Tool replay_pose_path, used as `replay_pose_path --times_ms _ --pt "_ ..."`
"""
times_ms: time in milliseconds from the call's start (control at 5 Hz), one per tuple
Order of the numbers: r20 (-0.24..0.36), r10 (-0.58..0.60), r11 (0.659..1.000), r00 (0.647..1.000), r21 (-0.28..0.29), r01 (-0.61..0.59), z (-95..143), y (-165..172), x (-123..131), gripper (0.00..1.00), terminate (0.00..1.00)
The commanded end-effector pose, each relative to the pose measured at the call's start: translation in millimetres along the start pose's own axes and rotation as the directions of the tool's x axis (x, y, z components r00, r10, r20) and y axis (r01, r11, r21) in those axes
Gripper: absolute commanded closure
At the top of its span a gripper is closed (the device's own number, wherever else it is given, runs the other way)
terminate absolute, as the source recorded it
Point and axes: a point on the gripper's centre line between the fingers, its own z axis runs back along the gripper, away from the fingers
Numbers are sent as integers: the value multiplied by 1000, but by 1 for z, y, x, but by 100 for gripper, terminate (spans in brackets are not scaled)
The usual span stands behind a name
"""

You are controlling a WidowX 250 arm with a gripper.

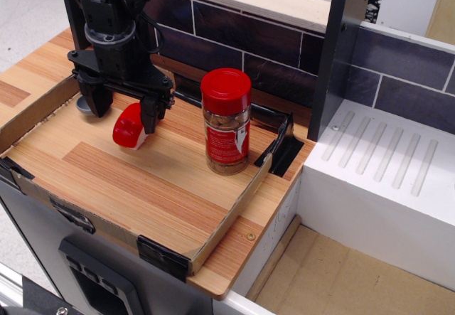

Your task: Topple basil bottle

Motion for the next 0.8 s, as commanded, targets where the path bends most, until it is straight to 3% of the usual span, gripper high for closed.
replay_pose_path --times_ms 0,200,600 --pt "0 0 1000 1000 0 0 0 0 0 0 0" --pt "13 -112 994 994 -14 112 10 -16 -19 0 0" --pt "62 -189 979 980 -63 193 28 -44 -26 0 0"
